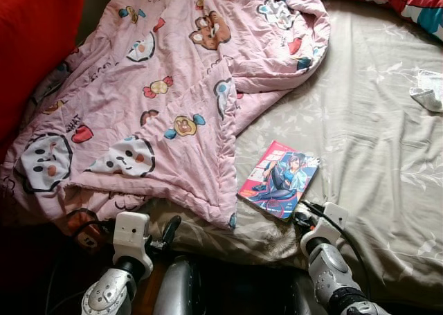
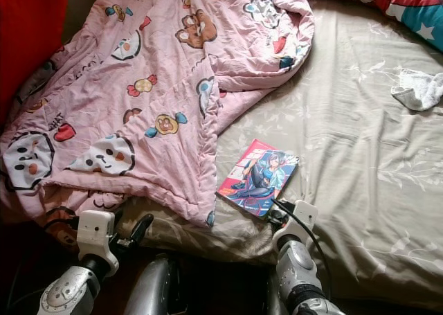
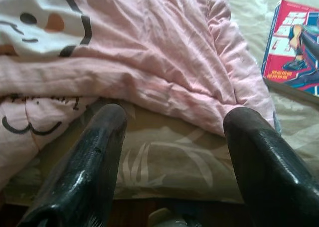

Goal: Clean up the room

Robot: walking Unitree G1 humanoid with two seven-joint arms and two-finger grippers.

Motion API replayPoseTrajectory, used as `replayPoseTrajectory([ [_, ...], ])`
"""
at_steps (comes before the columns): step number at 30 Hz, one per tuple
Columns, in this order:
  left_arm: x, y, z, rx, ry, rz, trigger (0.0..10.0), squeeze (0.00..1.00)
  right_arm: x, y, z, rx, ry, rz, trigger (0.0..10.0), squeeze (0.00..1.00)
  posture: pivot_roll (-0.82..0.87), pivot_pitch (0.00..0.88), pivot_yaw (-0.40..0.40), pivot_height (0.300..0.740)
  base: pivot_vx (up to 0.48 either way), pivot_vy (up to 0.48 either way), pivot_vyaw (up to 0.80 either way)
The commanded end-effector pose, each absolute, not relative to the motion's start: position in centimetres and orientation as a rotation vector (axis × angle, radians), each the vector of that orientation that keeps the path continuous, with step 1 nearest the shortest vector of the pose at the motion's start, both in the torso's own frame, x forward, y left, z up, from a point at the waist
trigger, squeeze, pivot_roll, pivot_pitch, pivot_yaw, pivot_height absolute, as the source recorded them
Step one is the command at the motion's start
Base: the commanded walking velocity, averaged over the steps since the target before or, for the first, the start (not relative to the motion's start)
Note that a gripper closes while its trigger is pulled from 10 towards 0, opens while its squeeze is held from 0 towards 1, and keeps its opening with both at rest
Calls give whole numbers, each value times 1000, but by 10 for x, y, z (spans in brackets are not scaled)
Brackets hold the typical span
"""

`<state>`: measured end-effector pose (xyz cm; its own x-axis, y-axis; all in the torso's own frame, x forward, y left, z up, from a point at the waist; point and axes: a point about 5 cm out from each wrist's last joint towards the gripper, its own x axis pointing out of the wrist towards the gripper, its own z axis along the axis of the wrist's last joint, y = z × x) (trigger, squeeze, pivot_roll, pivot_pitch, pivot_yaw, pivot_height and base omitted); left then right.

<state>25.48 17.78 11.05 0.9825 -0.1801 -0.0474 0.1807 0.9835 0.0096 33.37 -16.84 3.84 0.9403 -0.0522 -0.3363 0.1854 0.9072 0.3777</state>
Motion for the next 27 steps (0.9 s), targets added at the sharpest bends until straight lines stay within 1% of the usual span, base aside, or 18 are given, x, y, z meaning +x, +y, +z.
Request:
replayPoseTrajectory([
  [1, 249, 184, 101, 19, 80, -160, 10000, 0, 324, -168, 26, 413, 370, -130, 0, 0, 92, 412, 98, 613, 0, 0, 0],
  [9, 252, 186, 92, 20, 96, -145, 10000, 0, 327, -173, 31, 406, 338, -139, 0, 0, 81, 383, 94, 613, 0, 0, 0],
  [18, 262, 187, 79, 18, 115, -136, 10000, 0, 333, -176, 42, 381, 265, -130, 0, 0, 57, 323, 78, 613, 0, 0, 0],
  [23, 267, 192, 64, 3, 150, -103, 10000, 0, 325, -177, 41, 285, 190, -97, 0, 0, 30, 275, 63, 613, 0, 0, 0],
  [27, 268, 195, 49, -23, 192, -72, 10000, 0, 317, -182, 38, 259, 159, -113, 0, 0, 2, 235, 50, 613, 0, 0, 0],
])
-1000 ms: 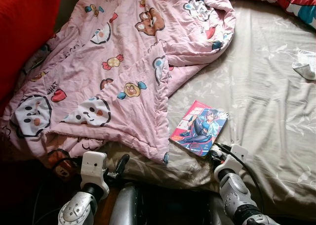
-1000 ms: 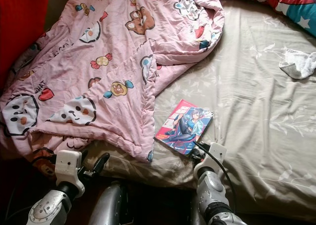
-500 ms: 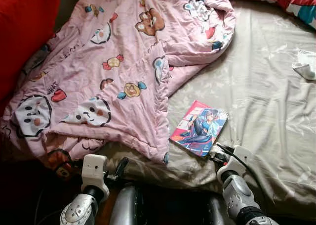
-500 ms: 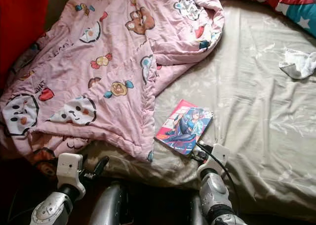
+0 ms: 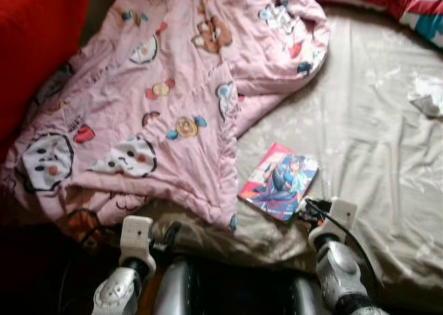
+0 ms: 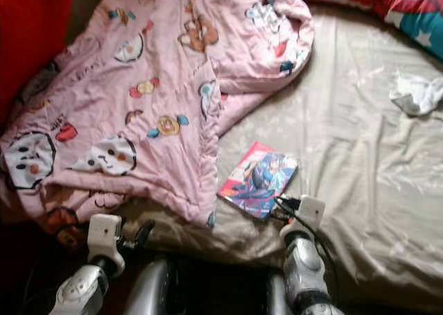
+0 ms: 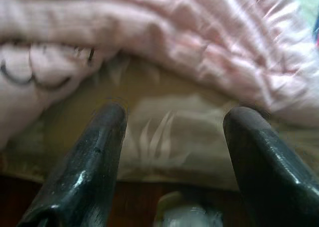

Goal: Clean up the room

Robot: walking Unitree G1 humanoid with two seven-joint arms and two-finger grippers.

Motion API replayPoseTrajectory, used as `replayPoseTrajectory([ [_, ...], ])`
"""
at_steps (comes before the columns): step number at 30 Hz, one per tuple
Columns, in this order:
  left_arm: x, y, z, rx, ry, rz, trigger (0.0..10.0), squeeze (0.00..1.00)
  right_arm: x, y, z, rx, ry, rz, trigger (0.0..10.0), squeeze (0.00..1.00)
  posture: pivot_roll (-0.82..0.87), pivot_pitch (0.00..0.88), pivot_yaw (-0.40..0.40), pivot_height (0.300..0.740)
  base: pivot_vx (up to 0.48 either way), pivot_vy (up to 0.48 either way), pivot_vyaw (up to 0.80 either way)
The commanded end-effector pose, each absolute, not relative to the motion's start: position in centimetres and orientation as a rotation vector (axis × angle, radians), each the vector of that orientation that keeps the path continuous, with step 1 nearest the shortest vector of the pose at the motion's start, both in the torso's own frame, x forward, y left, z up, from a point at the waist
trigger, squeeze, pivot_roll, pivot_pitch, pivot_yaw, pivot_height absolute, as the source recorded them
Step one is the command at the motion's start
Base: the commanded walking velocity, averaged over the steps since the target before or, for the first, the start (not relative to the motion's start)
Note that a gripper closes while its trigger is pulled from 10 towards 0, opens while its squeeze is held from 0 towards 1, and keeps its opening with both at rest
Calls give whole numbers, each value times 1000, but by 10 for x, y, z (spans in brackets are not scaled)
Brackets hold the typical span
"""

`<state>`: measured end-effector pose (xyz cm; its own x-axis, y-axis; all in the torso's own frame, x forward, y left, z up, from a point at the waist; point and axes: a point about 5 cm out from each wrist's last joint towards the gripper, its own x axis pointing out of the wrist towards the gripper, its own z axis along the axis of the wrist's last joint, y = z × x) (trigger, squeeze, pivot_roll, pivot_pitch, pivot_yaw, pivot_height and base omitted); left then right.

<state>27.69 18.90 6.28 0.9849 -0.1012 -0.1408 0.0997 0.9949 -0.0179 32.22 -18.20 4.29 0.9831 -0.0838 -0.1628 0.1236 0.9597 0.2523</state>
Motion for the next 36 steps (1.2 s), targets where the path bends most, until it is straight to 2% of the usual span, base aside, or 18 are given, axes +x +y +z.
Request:
replayPoseTrajectory([
  [1, 267, 195, 41, -28, 216, -59, 10000, 0, 312, -185, 34, 241, 158, -121, 7882, 0, -5, 221, 46, 613, 0, 0, 0],
  [2, 266, 196, 36, -30, 232, -52, 10000, 0, 309, -187, 32, 230, 159, -123, 10000, 0, -9, 209, 42, 613, 0, 0, 0],
  [10, 264, 200, 15, -52, 294, -8, 10000, 0, 293, -197, 17, 227, 202, -165, 10000, 0, -21, 174, 36, 613, 0, 0, 0],
  [20, 270, 205, 13, -41, 279, 3, 10000, 0, 317, -184, 55, 237, 23, -130, 10000, 0, -25, 162, 39, 613, 0, 0, 0],
  [25, 269, 207, 9, -41, 293, 10, 10000, 0, 317, -178, 55, 217, 26, -89, 10000, 0, -29, 160, 40, 613, 0, 0, 0],
  [30, 261, 208, -8, -49, 381, 27, 10000, 0, 289, -180, 9, 159, 264, -82, 10000, 0, -28, 148, 38, 647, 0, 0, 0],
  [36, 258, 211, -15, -52, 430, 46, 10000, 0, 267, -182, -18, 126, 415, -79, 10000, 0, -24, 136, 35, 687, 0, 0, 0],
])
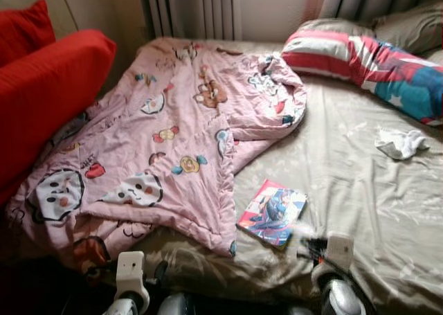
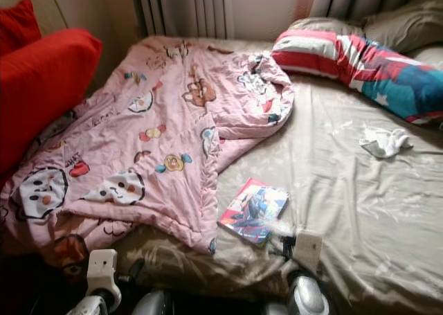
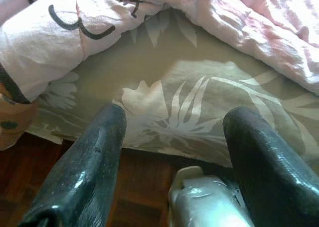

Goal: Clean up the room

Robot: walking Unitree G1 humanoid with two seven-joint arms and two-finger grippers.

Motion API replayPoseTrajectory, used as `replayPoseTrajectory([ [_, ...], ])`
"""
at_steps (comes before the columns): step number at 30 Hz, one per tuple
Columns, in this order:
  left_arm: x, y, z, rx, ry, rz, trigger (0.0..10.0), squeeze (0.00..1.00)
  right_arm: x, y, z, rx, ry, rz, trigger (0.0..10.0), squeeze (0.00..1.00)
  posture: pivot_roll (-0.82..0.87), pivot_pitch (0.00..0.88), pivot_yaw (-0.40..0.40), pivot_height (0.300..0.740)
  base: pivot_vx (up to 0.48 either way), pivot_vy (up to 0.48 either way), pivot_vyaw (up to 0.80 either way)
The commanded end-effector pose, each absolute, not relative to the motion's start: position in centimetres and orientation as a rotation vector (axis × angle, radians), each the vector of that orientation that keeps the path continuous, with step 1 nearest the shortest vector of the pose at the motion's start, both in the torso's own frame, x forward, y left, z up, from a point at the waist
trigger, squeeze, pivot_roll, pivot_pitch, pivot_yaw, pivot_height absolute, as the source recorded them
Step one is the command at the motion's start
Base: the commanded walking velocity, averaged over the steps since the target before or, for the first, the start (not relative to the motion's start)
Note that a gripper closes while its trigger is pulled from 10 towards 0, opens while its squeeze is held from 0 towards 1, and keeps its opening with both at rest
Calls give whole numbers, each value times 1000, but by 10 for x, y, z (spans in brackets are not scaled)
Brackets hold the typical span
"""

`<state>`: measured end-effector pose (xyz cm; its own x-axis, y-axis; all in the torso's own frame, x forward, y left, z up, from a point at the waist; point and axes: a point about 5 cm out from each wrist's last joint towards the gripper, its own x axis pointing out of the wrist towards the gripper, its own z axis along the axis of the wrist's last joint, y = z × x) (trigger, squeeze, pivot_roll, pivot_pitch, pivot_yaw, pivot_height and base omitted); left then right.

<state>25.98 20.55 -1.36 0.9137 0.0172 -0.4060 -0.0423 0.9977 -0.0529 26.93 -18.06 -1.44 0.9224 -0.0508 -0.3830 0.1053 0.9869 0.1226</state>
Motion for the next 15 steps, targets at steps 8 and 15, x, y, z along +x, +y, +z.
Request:
replayPoseTrajectory([
  [8, 253, 209, -26, -61, 499, 62, 10000, 0, 251, -181, -35, 118, 536, -83, 10000, 0, -21, 108, 26, 740, 0, 0, 0],
  [15, 250, 205, -33, -57, 565, 72, 10000, 0, 242, -181, -45, 86, 615, -81, 10000, 0, -8, 117, 21, 740, 0, 0, 0],
])
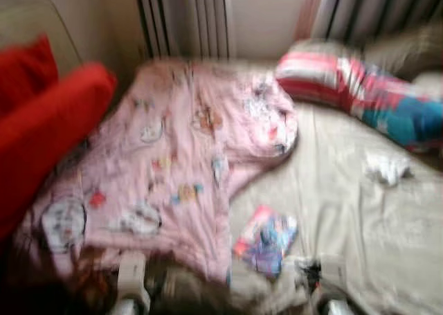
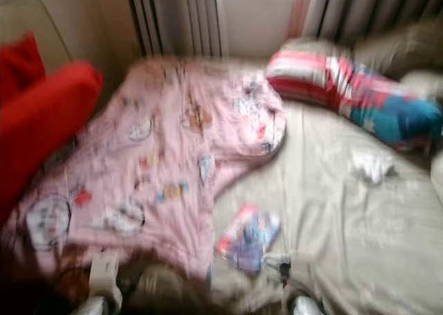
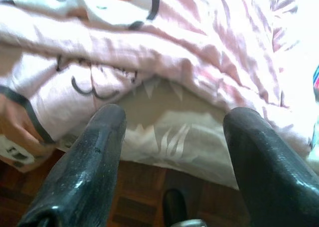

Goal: Clean up the room

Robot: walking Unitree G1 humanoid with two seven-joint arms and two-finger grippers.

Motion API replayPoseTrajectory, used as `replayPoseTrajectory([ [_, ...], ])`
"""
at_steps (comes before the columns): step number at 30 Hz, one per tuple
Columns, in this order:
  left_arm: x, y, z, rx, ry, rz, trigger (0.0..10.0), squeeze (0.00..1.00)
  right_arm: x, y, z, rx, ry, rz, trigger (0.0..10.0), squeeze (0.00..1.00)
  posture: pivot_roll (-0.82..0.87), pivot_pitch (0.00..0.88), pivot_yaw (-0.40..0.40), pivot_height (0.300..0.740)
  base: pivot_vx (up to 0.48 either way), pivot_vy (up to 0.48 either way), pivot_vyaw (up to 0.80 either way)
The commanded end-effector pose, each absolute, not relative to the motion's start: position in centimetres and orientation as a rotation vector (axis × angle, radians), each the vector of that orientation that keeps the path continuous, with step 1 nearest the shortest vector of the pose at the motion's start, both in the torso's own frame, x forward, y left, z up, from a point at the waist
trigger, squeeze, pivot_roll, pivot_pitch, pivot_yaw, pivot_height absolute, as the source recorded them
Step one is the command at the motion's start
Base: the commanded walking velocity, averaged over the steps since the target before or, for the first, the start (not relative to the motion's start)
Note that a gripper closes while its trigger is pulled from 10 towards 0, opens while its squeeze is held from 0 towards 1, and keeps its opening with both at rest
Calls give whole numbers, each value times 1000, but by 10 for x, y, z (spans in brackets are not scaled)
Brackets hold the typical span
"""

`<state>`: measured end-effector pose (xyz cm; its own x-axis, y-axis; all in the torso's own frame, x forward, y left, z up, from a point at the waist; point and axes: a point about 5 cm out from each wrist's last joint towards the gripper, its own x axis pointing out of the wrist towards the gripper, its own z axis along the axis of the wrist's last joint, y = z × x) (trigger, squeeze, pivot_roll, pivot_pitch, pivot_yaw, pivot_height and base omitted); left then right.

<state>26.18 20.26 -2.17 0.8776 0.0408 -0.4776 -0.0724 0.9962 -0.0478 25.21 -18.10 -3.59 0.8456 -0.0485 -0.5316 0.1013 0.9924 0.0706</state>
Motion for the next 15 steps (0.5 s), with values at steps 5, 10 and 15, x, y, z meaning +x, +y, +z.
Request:
replayPoseTrajectory([
  [5, 237, 202, -45, -47, 654, 77, 10000, 0, 235, -182, -51, 76, 663, -106, 10000, 0, -19, 122, 27, 740, 0, 0, 0],
  [10, 223, 201, -56, -53, 727, 91, 10000, 0, 223, -180, -59, 75, 714, -91, 10000, 0, -20, 131, 29, 740, 0, 0, 0],
  [15, 215, 203, -62, -39, 764, 90, 10000, 0, 213, -179, -66, 72, 751, -85, 10000, 0, -16, 132, 35, 740, 0, 0, 0],
])
